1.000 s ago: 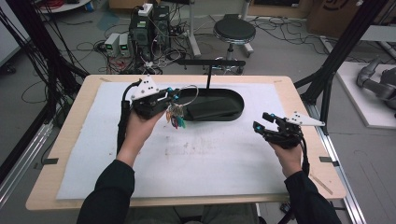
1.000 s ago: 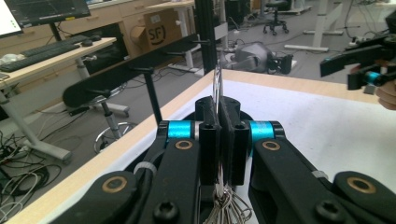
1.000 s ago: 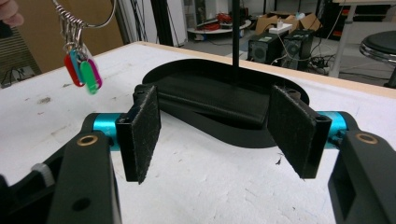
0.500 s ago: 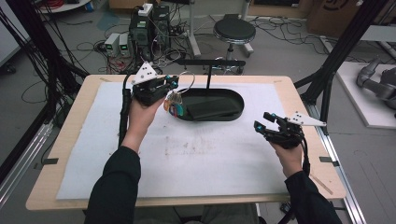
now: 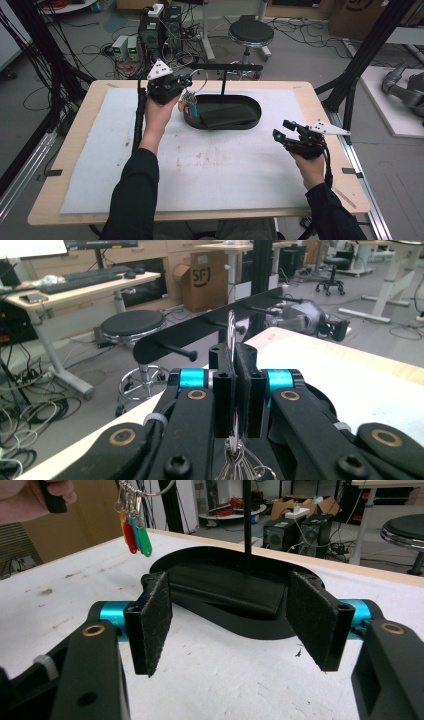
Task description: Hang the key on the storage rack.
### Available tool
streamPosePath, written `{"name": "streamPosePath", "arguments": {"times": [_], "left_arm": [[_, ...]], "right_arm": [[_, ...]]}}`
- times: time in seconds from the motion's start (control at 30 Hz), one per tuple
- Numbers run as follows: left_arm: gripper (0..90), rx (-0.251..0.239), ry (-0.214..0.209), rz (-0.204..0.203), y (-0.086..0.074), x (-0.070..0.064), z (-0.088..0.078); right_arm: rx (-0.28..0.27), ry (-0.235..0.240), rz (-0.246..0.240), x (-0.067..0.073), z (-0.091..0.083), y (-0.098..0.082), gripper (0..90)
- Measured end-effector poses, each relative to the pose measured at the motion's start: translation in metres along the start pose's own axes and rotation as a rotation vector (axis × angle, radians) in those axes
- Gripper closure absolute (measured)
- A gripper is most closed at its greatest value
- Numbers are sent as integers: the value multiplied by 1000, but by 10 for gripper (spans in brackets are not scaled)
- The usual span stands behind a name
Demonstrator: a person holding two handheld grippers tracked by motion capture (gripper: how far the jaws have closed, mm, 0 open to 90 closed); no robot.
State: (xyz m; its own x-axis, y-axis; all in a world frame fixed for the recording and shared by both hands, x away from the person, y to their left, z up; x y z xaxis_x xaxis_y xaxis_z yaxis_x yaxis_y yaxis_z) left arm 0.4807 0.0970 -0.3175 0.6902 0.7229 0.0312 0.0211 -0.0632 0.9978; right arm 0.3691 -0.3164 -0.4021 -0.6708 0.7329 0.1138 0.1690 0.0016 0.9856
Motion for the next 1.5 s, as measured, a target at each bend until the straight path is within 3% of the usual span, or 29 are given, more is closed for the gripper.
{"name": "streamPosePath", "arguments": {"times": [0.33, 0.87, 1.1, 1.27, 1.5], "left_arm": [[865, 10, 52, -62, -14, 11, 13], [864, 1, 63, -114, -23, 18, 14], [861, 20, 80, -99, -27, 17, 16], [845, 45, 112, -63, -28, 17, 17], [697, 46, 160, -51, -28, 17, 10]], "right_arm": [[3, -1, -1, 0, 0, 0, 358], [-1, -4, -3, 0, -2, 0, 359], [0, -3, -2, -1, -2, -1, 359], [-1, -2, -3, -1, -2, -1, 359], [4, 0, -1, -2, -1, -2, 358]]}}
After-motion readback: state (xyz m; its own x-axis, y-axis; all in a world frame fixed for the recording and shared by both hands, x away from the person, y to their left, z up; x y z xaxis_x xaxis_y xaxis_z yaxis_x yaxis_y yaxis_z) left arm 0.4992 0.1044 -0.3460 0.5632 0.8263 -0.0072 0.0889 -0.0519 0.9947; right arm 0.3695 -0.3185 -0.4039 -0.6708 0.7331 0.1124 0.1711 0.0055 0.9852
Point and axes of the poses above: each handheld gripper's, and its own axes: z roughly forward along the jaws, y roughly out of its top, x roughly to its left, the point moved 3 cm from there along z, roughly forward along the jaws, and after that the axes turned 7 degrees about -x, right-handed, at the moved point
